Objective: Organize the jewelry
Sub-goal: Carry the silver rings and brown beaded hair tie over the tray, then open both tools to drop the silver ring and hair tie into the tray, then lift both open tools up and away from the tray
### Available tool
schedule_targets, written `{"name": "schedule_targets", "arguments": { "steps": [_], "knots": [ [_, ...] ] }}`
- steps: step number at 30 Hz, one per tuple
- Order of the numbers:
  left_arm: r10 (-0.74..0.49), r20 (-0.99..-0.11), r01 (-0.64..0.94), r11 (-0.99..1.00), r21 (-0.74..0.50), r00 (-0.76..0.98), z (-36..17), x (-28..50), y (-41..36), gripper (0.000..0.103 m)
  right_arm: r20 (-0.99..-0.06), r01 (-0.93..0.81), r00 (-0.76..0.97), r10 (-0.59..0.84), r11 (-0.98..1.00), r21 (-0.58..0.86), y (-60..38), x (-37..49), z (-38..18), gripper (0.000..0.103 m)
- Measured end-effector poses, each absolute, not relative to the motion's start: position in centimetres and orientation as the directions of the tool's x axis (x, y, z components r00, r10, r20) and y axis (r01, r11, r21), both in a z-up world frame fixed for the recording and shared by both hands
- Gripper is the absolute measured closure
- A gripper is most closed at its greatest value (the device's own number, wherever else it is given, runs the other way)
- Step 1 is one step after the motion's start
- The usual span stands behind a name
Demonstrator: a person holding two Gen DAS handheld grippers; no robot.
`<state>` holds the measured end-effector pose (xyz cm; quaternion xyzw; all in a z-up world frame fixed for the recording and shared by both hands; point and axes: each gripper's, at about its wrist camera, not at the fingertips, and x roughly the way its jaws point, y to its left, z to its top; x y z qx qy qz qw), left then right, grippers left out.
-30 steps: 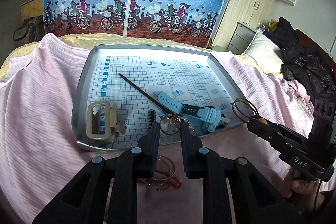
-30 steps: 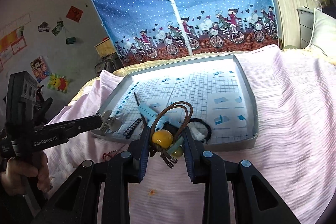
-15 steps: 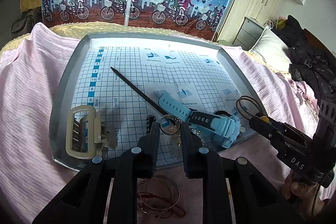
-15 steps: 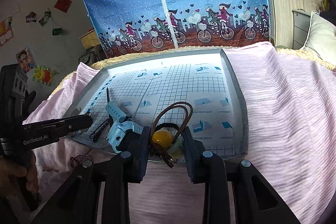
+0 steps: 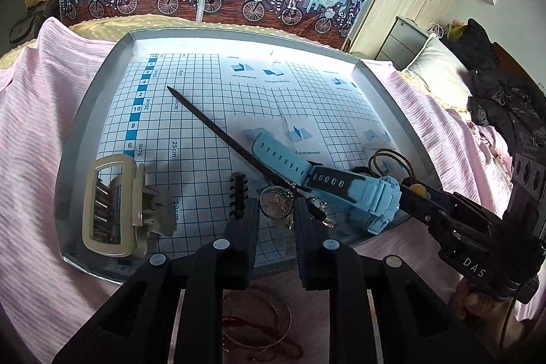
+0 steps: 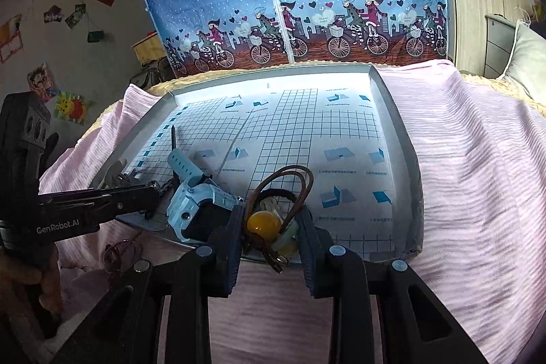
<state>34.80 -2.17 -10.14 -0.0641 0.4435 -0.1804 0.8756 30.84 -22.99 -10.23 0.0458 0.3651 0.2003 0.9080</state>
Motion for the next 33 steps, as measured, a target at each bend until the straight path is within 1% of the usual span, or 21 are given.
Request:
{"name": "schedule_targets", "arguments": {
  "steps": [6,13,14,16,17,18,19,20,21,22,23,24,25,26,27,28,30,33],
  "knots": [
    [-0.371,-0.763,0.249,0.928,-0.279,0.529,-10.5,34.9,-2.2,0.087,-0.647,-0.331,0.651,0.396,0.916,0.227,-23.0,30.9,-10.4,0.073],
    [-0.341,-0.783,0.236,0.938,-0.253,0.519,-10.6,35.0,-2.6,0.085,-0.649,-0.328,0.65,0.395,0.916,0.23,-23.0,30.9,-10.4,0.071],
    [-0.337,-0.785,0.232,0.94,-0.25,0.52,-10.6,35.0,-2.6,0.085,-0.648,-0.326,0.653,0.393,0.917,0.228,-23.0,30.9,-10.4,0.069],
    [-0.329,-0.787,0.224,0.943,-0.246,0.521,-10.6,35.0,-2.5,0.08,-0.644,-0.32,0.659,0.388,0.92,0.226,-23.2,30.8,-10.3,0.067],
    [-0.324,-0.787,0.219,0.945,-0.244,0.525,-10.5,34.9,-2.4,0.073,-0.642,-0.317,0.664,0.385,0.922,0.225,-23.2,30.8,-10.2,0.064],
    [-0.319,-0.785,0.213,0.947,-0.24,0.532,-10.4,34.8,-2.2,0.067,-0.638,-0.314,0.669,0.381,0.923,0.222,-23.3,30.7,-10.0,0.059],
    [-0.316,-0.78,0.209,0.948,-0.239,0.54,-10.2,34.7,-2.1,0.064,-0.633,-0.312,0.677,0.375,0.925,0.216,-23.3,30.6,-9.8,0.056],
    [-0.317,-0.775,0.208,0.948,-0.241,0.548,-9.9,34.5,-2.0,0.058,-0.627,-0.309,0.687,0.368,0.928,0.207,-23.4,30.4,-9.5,0.052],
    [-0.318,-0.768,0.206,0.948,-0.243,0.556,-9.6,34.3,-1.8,0.049,-0.619,-0.306,0.698,0.361,0.931,0.198,-23.4,30.2,-9.2,0.048],
    [-0.316,-0.76,0.203,0.948,-0.243,0.567,-9.3,34.1,-1.7,0.043,-0.611,-0.303,0.708,0.354,0.934,0.19,-23.5,30.0,-8.8,0.045],
    [-0.315,-0.75,0.199,0.949,-0.244,0.582,-8.8,33.8,-1.6,0.031,-0.601,-0.299,0.72,0.346,0.937,0.182,-23.6,29.7,-8.4,0.038],
    [-0.317,-0.735,0.198,0.948,-0.248,0.599,-8.3,33.4,-1.4,0.022,-0.591,-0.295,0.731,0.341,0.939,0.177,-23.7,29.5,-8.0,0.03],
    [-0.32,-0.717,0.198,0.947,-0.251,0.619,-7.8,32.9,-1.2,0.019,-0.58,-0.292,0.74,0.339,0.94,0.177,-23.8,29.2,-7.6,0.025],
    [-0.318,-0.695,0.197,0.948,-0.251,0.645,-7.2,32.3,-1.0,0.012,-0.569,-0.288,0.748,0.34,0.94,0.183,-24.0,28.8,-7.2,0.012],
    [-0.318,-0.661,0.197,0.947,-0.253,0.68,-6.4,31.5,-0.8,0.005,-0.559,-0.284,0.755,0.342,0.94,0.19,-24.2,28.5,-6.9,0.006],
    [-0.318,-0.623,0.2,0.946,-0.254,0.714,-5.7,30.7,-0.5,0.002,-0.547,-0.282,0.762,0.346,0.938,0.201,-24.3,28.1,-6.5,0.0],
    [-0.309,-0.561,0.204,0.948,-0.243,0.768,-4.2,29.0,-0.2,0.002,-0.529,-0.278,0.772,0.353,0.936,0.218,-24.6,27.4,-5.9,0.0],
    [-0.288,-0.506,0.203,0.955,-0.217,0.813,-2.3,27.1,0.0,0.002,-0.495,-0.281,0.789,0.363,0.931,0.235,-24.9,26.0,-4.7,0.0]
  ]
}}
